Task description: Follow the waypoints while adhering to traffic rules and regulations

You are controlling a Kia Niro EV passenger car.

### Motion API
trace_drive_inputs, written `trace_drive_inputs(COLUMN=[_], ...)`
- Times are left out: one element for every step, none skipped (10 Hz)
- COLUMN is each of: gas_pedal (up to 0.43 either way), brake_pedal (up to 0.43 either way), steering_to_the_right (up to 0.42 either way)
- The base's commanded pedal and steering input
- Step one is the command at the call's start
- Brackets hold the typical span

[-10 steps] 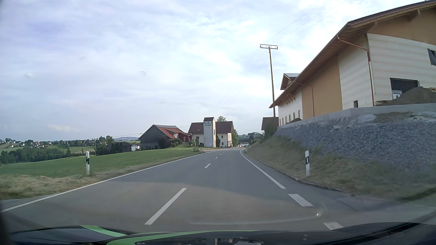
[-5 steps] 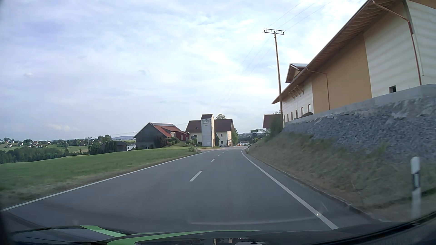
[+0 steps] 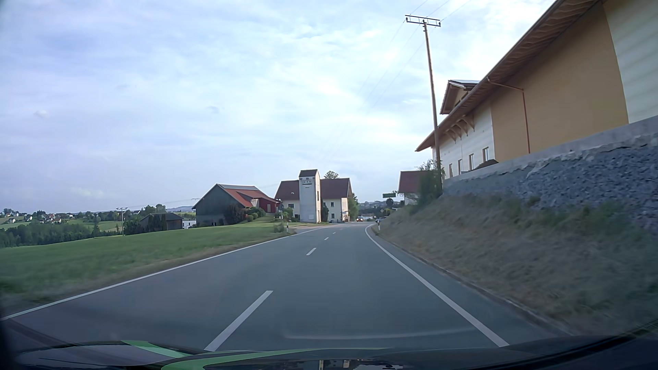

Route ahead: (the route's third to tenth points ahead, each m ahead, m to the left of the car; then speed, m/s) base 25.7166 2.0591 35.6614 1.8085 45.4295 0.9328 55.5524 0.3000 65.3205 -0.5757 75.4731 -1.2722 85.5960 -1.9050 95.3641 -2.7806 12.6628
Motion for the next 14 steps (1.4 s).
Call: trace_drive_inputs(gas_pedal=[0.047,0.047,0.047,0.047,0.047,0.047,0.047,0.047,0.047,0.047,0.047,0.047,0.047,0.039], brake_pedal=[0.0,0.0,0.0,0.0,0.0,0.0,0.0,0.0,0.0,0.0,0.0,0.0,0.0,0.0], steering_to_the_right=[0.001,0.001,0.0,0.001,0.001,0.0,0.0,0.001,0.001,0.001,0.001,0.001,0.001,0.001])
